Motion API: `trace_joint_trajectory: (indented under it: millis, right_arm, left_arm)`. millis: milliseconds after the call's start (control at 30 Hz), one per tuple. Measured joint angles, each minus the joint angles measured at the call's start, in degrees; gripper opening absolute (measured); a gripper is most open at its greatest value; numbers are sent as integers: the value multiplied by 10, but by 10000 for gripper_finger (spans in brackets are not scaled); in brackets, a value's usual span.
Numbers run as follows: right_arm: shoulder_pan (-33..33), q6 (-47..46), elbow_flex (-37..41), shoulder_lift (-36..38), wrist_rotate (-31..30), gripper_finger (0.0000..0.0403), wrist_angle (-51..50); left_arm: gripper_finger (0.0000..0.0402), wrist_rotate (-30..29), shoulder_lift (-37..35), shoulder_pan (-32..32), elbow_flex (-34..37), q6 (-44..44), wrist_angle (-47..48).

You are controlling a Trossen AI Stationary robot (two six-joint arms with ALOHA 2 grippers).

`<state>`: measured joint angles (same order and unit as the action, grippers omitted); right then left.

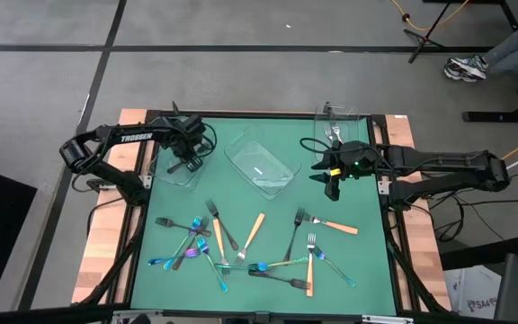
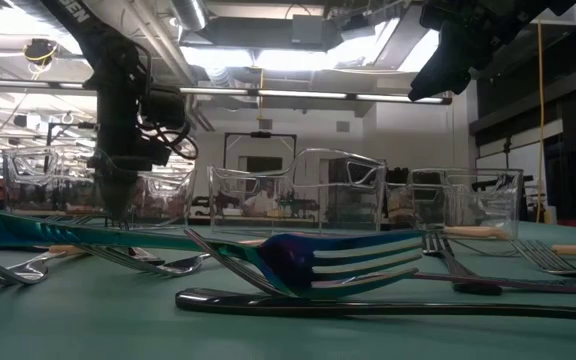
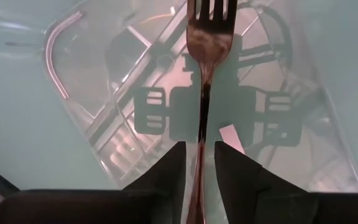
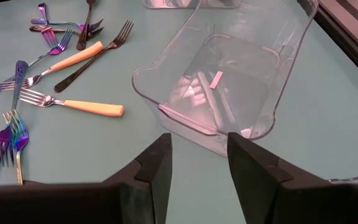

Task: Sort silverware by color (type)
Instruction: Put the blue fork into the center transparent bin

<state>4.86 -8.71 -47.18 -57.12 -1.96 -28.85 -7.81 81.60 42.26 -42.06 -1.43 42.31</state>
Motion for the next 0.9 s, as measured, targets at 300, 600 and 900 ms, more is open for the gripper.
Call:
trace_joint_trajectory:
  millis: [300, 600, 900]
  right_arm:
    - [0, -37, 0, 0, 25, 143, 0]
    - [-43, -98, 0, 0, 99, 143, -3]
    - [-172, -194, 0, 0, 0, 143, -66]
  left_arm:
    - [81, 0, 0, 0, 0, 0, -16]
    - [81, 0, 0, 0, 0, -1, -16]
    - [81, 0, 0, 0, 0, -1, -16]
